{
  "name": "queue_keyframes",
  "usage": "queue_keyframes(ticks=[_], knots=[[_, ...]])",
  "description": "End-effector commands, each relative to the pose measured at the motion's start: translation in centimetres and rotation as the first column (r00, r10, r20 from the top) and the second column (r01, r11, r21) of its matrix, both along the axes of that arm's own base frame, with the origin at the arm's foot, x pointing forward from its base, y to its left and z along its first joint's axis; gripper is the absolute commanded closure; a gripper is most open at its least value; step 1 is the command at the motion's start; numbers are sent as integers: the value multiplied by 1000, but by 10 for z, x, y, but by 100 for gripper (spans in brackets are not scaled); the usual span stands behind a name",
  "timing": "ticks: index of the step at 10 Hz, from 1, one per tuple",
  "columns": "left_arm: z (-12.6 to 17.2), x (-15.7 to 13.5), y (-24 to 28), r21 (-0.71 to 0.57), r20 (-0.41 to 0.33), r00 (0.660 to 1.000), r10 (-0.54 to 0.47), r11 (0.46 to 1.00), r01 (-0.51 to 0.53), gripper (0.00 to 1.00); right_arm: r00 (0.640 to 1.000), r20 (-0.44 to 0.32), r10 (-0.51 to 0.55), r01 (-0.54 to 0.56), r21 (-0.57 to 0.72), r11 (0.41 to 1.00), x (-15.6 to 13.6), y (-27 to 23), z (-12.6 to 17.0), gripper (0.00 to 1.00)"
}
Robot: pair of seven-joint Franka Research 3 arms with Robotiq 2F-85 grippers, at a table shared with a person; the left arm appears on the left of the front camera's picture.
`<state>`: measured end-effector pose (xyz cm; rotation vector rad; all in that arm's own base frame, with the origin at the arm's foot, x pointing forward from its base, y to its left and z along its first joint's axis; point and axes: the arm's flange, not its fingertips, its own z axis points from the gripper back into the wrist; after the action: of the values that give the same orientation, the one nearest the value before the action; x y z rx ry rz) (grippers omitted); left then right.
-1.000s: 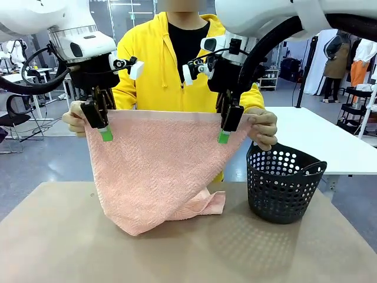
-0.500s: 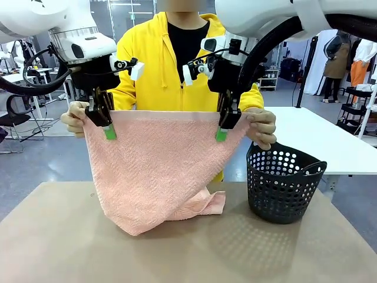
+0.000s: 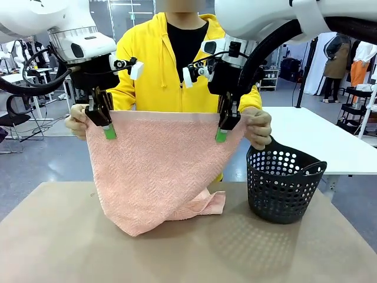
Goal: Fold the towel.
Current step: Grab the top end of the 100 cm Hotel Towel extended by the human, then release the end of the 100 cm Hotel Towel you were holding and grab the top end of the folded side.
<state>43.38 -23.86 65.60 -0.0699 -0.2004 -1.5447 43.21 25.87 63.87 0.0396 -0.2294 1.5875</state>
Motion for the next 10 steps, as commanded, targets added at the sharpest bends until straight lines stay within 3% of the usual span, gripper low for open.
queue_keyframes(ticks=[1, 2, 10], knots=[[-14, -13, 20, -15, -17, 998, 54, 998, -55, 100, 999, -23, -25, 26, 42, 999, -3, -5, -18, 100], [0, 0, 0, 0, 0, 1000, 0, 1000, 0, 100, 1000, 0, 0, 0, 0, 1000, 0, 0, 0, 100], [0, 0, 0, 0, 0, 1000, 0, 1000, 0, 100, 1000, 0, 0, 0, 0, 1000, 0, 0, 0, 100]])
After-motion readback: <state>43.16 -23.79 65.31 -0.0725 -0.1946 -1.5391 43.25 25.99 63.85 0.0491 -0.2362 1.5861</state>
